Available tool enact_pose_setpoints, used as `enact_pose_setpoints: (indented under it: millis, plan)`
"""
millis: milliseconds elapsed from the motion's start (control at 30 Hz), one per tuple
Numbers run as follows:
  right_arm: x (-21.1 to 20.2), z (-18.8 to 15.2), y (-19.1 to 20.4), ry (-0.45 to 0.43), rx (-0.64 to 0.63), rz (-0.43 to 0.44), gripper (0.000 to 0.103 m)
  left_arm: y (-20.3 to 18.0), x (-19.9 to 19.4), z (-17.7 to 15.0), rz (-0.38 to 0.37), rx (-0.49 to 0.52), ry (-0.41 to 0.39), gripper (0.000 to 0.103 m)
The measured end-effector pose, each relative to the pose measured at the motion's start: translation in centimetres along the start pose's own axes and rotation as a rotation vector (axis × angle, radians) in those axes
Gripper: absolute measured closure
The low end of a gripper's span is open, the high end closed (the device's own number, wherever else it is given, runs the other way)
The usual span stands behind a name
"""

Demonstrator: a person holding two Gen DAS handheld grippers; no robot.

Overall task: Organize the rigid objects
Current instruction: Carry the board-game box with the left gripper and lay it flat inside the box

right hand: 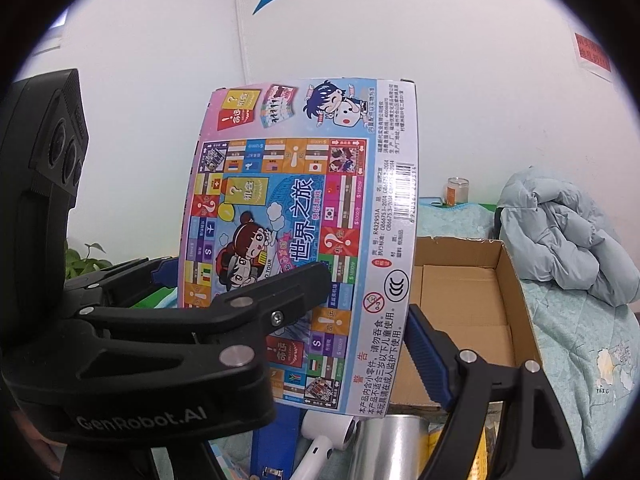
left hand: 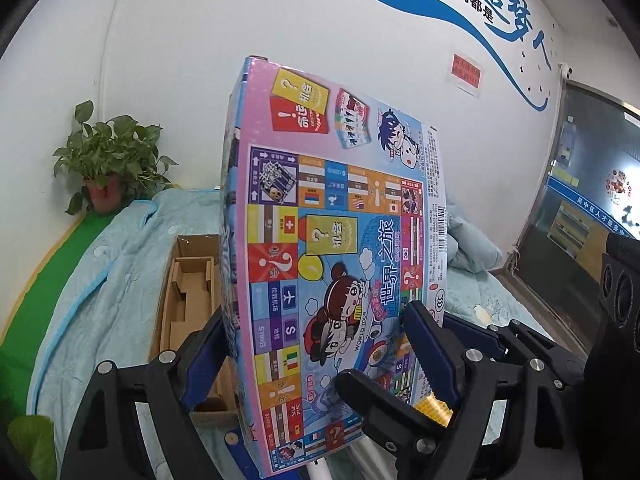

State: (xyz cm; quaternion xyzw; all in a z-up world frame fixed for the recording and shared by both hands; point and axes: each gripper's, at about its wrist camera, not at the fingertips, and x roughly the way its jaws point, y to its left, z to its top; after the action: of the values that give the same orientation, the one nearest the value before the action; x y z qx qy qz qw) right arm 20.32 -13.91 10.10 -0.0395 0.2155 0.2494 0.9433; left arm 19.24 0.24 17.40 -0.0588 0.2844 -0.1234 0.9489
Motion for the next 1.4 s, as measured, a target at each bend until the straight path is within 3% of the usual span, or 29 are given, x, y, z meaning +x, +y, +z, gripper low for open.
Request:
enact_pose_setpoints:
  millis: [300, 533, 1133, 1400]
  plan:
    - [2.3, 1.2, -0.6, 0.044, 0.019, -0.018, 0.024, 1.9, 4.9, 2.7, -0.019, -0.005, 0.041, 0.020]
    - [4.4, 1.2, -0.7, 0.089, 0.023, -0.008, 0.024, 2.9, 7.9, 2.4, -0.010, -0.023, 0.081, 0.020]
    - [10.8, -3.0, -1.6, 0.303, 0.096, 0.021, 0.024, 7.6, 18.8, -3.1, 0.004, -0.093, 0.274, 0.020]
    - [13.2, -5.3, -2.6, 0.420, 0.145, 0.052, 0.024, 9.0, 22.7, -6.2, 0.026, -0.116, 0.362, 0.028]
